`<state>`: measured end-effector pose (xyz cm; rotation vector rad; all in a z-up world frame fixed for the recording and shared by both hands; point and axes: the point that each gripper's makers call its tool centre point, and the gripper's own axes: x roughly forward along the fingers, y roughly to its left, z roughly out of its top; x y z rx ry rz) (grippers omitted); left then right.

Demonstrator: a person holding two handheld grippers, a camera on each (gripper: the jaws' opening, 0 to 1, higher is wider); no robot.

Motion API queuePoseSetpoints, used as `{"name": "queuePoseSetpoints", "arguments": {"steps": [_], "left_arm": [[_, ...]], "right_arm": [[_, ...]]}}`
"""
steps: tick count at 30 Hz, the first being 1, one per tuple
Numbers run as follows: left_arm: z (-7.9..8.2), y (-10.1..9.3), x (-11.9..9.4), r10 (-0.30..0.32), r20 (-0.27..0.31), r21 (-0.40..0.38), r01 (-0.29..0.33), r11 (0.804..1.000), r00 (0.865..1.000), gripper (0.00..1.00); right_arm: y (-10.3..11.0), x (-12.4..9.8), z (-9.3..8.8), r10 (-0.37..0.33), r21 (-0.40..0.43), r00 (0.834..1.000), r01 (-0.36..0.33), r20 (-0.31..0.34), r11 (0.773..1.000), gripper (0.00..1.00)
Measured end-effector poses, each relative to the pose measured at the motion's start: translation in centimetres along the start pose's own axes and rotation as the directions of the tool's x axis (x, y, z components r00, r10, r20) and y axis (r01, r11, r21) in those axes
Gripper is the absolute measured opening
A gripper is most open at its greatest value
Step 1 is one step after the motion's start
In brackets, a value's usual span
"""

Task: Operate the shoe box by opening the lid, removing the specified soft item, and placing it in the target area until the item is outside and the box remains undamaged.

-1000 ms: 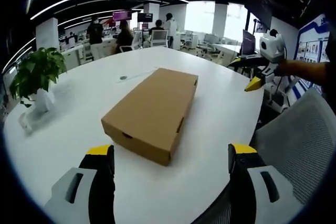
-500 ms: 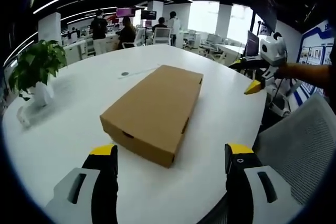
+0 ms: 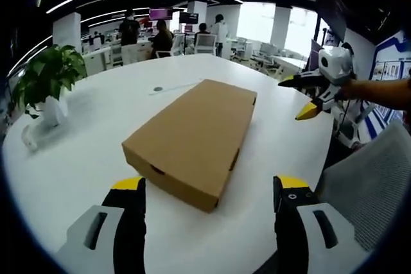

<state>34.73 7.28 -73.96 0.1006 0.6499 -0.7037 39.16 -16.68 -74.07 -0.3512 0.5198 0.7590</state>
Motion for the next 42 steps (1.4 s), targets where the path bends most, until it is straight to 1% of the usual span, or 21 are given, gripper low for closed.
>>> {"name": "queuePoseSetpoints", "arguments": {"steps": [3,9,13,18,21,25,26,30,36,42], "left_arm": [[0.1,0.2,0.2,0.005,0.003,-0.021,-0.005,1.000,1.000,0.83],[0.2,0.3,0.1,0.025,0.002,-0.025,-0.025,0.999,1.000,0.82],[-0.3,0.3,0.4,0.033,-0.014,-0.023,-0.033,0.999,0.999,0.80],[-1.0,0.0,0.9,0.029,-0.027,-0.018,-0.030,0.999,0.999,0.81],[-1.1,0.0,1.2,0.028,-0.034,-0.017,-0.028,0.999,0.999,0.81],[-0.7,0.2,1.6,0.031,-0.030,-0.045,-0.033,0.998,0.999,0.81],[-0.7,0.2,1.7,0.028,-0.035,-0.060,-0.030,0.998,0.999,0.81],[-0.9,0.5,1.9,0.041,-0.042,-0.077,-0.045,0.996,0.998,0.79],[-1.1,0.9,2.3,0.059,-0.051,-0.084,-0.063,0.994,0.997,0.78],[-1.8,1.2,2.8,0.073,-0.068,-0.095,-0.079,0.992,0.995,0.76]], "right_arm": [[-0.3,0.4,0.0,-0.004,-0.007,1.000,0.004,-0.003,1.000,0.80],[-1.3,1.0,-0.6,-0.012,0.002,1.000,0.012,-0.016,1.000,0.77],[-1.9,1.4,-0.9,-0.011,0.014,1.000,0.012,-0.024,1.000,0.76],[-2.6,1.9,-0.9,-0.015,0.004,1.000,0.015,-0.025,1.000,0.74],[-2.9,2.2,-1.0,-0.010,0.008,1.000,0.011,-0.029,1.000,0.74],[-3.4,2.7,-1.2,-0.006,-0.005,0.999,0.006,-0.039,1.000,0.73],[-3.5,2.8,-1.2,-0.004,-0.005,0.999,0.004,-0.040,1.000,0.73],[-4.1,3.3,-1.3,0.005,-0.009,0.999,-0.005,-0.051,1.000,0.71],[-4.3,4.1,-1.1,0.026,-0.014,0.998,-0.026,-0.059,1.000,0.68],[-3.9,4.9,-0.8,0.049,-0.025,0.997,-0.050,-0.067,0.998,0.66]]}}
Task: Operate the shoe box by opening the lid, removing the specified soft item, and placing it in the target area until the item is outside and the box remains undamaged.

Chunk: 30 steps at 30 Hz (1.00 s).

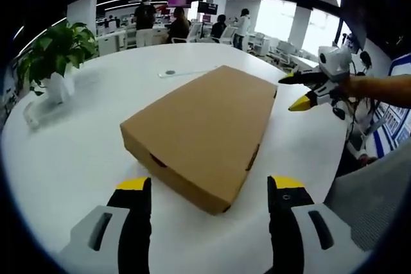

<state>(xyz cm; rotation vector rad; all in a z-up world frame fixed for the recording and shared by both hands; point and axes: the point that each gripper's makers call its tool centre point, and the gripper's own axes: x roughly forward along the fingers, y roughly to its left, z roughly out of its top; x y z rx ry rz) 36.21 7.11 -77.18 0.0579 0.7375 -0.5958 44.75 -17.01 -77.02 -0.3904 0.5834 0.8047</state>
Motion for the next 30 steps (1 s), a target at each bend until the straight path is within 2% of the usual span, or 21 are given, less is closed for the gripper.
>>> {"name": "queuePoseSetpoints", "arguments": {"steps": [4,12,25,30], "left_arm": [[-0.3,0.5,0.2,0.015,-0.010,0.008,-0.014,1.000,1.000,0.74],[0.1,0.3,1.0,0.015,-0.002,-0.035,-0.015,0.999,1.000,0.72],[-0.1,0.5,1.4,0.032,-0.001,-0.040,-0.032,0.999,0.999,0.65],[-0.2,0.7,1.5,0.038,0.006,-0.044,-0.038,0.998,0.999,0.66]], "right_arm": [[0.0,0.5,0.5,0.008,-0.002,1.000,-0.008,0.002,1.000,0.65],[0.3,1.8,1.3,0.029,-0.010,1.000,-0.030,-0.008,1.000,0.63],[1.1,3.2,1.3,0.054,-0.003,0.998,-0.054,-0.012,0.999,0.59],[1.2,3.5,1.4,0.054,-0.009,0.998,-0.055,-0.011,0.998,0.60]]}}
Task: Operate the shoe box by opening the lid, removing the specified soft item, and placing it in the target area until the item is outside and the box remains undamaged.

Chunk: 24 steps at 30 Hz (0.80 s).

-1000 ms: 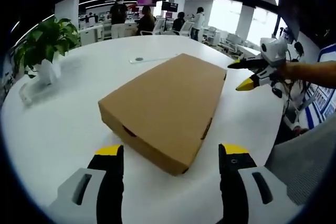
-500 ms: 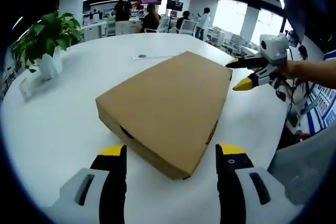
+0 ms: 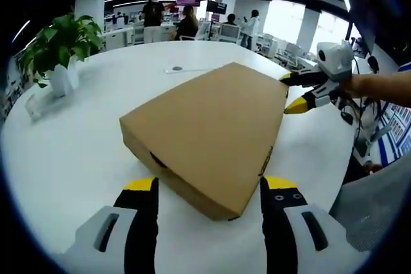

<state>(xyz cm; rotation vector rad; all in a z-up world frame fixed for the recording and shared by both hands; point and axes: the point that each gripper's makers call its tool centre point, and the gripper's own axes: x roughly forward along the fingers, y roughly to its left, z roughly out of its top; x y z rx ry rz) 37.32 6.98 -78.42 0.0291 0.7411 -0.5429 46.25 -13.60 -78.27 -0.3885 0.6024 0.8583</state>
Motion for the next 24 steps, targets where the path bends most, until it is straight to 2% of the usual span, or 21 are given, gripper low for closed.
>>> {"name": "queuePoseSetpoints", "arguments": {"steps": [7,24], "left_arm": [[0.1,-0.2,0.0,-0.009,0.009,0.024,0.009,1.000,1.000,0.61],[0.2,1.6,-0.3,-0.006,0.000,0.049,0.006,0.999,1.000,0.59]], "right_arm": [[0.1,0.0,0.1,-0.005,0.010,1.000,0.005,0.007,1.000,0.59],[1.4,0.5,0.7,-0.039,0.056,0.999,0.037,0.031,0.998,0.58]]}}
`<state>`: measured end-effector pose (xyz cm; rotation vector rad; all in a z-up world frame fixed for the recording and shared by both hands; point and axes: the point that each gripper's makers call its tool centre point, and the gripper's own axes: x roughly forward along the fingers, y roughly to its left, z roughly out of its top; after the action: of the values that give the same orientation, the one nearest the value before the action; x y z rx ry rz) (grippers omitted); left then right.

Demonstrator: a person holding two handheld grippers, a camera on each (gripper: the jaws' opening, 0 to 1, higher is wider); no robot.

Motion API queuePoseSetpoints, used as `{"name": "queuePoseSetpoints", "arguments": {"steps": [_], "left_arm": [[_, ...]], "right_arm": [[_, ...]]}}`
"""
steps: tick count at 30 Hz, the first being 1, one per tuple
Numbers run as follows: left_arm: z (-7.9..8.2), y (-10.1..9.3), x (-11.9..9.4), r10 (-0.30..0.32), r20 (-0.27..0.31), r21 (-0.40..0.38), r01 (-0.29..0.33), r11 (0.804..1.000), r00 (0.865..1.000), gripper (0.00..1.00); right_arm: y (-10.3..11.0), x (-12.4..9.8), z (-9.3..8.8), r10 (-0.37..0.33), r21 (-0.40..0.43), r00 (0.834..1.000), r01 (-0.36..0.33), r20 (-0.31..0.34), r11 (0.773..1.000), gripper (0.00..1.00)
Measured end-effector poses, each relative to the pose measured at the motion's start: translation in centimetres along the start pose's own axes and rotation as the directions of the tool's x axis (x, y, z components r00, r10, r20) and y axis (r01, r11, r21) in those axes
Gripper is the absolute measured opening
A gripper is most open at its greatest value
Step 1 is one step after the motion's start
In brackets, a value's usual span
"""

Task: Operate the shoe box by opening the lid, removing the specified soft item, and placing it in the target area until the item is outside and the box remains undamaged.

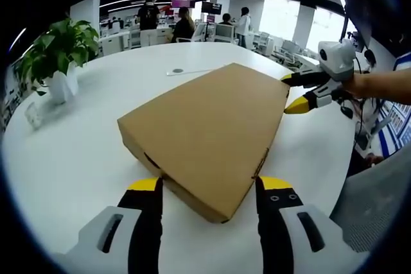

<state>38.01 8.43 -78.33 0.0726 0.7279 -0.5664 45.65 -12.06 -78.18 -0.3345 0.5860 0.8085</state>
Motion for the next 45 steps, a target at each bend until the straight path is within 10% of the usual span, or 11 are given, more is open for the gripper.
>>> {"name": "queuePoseSetpoints", "arguments": {"steps": [45], "left_arm": [[-0.1,5.1,-1.6,-0.066,-0.068,0.094,0.072,0.993,0.996,0.58]], "right_arm": [[4.4,1.5,2.0,-0.102,0.168,0.994,0.096,0.027,0.981,0.55]]}}
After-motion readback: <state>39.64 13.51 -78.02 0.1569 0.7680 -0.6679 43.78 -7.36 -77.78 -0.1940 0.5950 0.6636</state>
